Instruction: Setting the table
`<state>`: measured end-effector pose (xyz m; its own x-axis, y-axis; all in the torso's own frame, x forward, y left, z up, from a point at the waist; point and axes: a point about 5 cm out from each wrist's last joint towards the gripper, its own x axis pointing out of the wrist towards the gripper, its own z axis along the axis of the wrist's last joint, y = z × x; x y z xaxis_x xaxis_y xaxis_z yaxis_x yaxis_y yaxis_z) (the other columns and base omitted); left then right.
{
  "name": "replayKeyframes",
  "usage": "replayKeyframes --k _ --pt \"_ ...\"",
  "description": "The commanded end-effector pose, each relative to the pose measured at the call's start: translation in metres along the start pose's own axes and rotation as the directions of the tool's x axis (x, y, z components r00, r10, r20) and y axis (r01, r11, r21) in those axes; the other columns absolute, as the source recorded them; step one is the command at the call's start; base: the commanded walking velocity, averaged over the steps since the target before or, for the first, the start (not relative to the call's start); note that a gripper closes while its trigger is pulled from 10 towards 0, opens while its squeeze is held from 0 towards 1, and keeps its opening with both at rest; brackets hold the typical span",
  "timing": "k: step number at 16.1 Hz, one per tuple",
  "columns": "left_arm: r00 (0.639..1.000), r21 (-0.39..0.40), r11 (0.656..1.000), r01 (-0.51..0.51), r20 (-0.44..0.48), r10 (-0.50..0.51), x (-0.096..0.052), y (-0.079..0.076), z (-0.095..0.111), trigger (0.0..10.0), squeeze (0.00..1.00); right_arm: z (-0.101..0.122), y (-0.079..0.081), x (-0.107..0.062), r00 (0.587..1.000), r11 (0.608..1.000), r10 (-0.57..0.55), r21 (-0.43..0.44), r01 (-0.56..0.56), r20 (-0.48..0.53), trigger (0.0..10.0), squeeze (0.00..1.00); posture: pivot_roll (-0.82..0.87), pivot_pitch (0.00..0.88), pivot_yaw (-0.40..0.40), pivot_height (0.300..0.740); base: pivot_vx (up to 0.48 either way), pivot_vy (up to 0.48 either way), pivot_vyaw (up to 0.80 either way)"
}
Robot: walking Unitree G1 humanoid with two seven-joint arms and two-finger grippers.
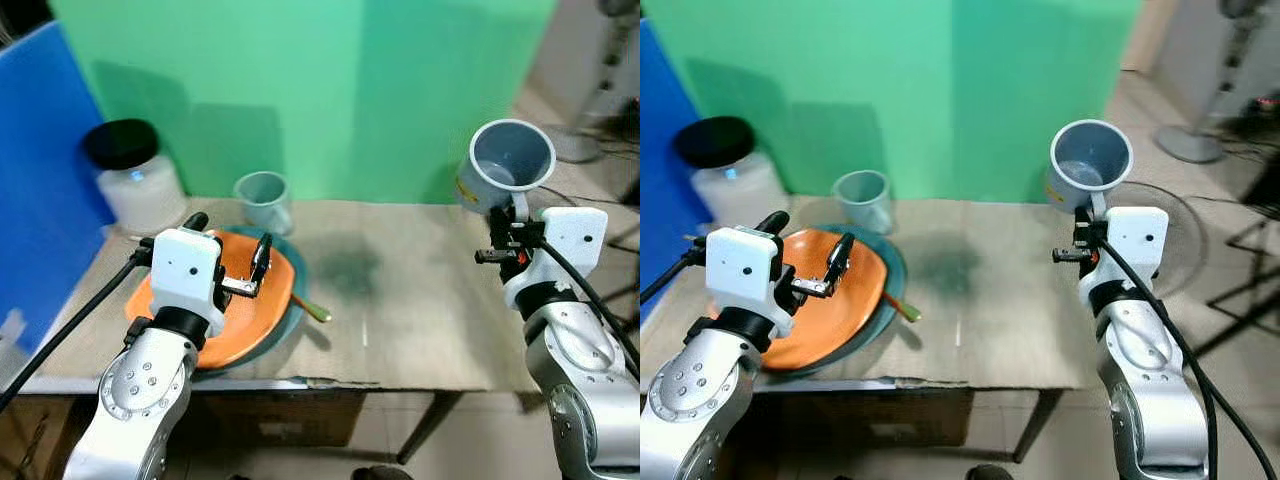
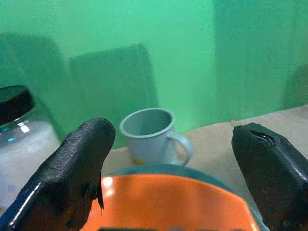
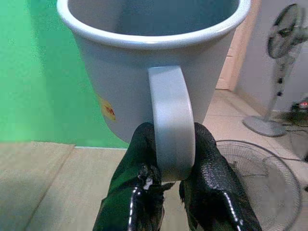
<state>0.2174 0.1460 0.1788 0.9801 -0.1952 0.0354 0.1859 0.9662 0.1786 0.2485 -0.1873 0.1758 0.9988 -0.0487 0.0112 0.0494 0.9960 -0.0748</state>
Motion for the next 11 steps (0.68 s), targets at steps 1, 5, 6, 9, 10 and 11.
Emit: replayKeyframes --k 1,5,6,9,10,11 --pt "1.0 0.011 1.0 -0.005 0.013 0.005 0.0 0.0 0.004 10.0 0.0 0.001 -0.001 0.0 1.0 1.0 -0.006 -0.002 0.006 0.001 10.0 0.0 -0.06 0.0 0.018 0.74 0.0 0.0 -0.8" --pt "1.0 0.011 1.0 -0.005 0.013 0.005 0.0 0.0 0.004 10.0 0.0 0.001 -0.001 0.0 1.0 1.0 -0.006 -0.002 0.006 0.001 10.0 0.0 -0.06 0.0 0.018 0.74 0.0 0.0 -0.8" --pt "1.0 0.011 1.0 -0.005 0.013 0.005 0.0 0.0 0.004 10.0 0.0 0.001 -0.001 0.0 1.0 1.0 -0.006 -0.002 0.006 0.001 10.0 0.0 -0.06 0.0 0.018 0.74 0.0 0.0 -0.8" --pt "1.0 0.011 1.0 -0.005 0.013 0.005 0.0 0.0 0.004 10.0 0.0 0.001 -0.001 0.0 1.0 1.0 -0.006 -0.002 0.006 0.001 10.0 0.0 -0.06 0.0 0.018 0.74 0.0 0.0 -0.8" --pt "0.999 0.002 0.999 -0.035 0.01 0.035 0.0 0.001 0.003 10.0 0.0 -0.004 0.005 0.002 1.0 1.0 0.004 0.01 -0.004 -0.027 10.0 0.0 -0.06 0.0 0.022 0.74 0.0 0.0 -0.8" --pt "0.997 -0.012 0.997 -0.07 0.012 0.07 0.001 0.003 0.003 10.0 0.0 -0.006 0.01 0.005 0.999 1.0 0.009 0.007 -0.008 -0.043 10.0 0.0 -0.06 0.0 0.018 0.74 0.0 0.0 -0.8"
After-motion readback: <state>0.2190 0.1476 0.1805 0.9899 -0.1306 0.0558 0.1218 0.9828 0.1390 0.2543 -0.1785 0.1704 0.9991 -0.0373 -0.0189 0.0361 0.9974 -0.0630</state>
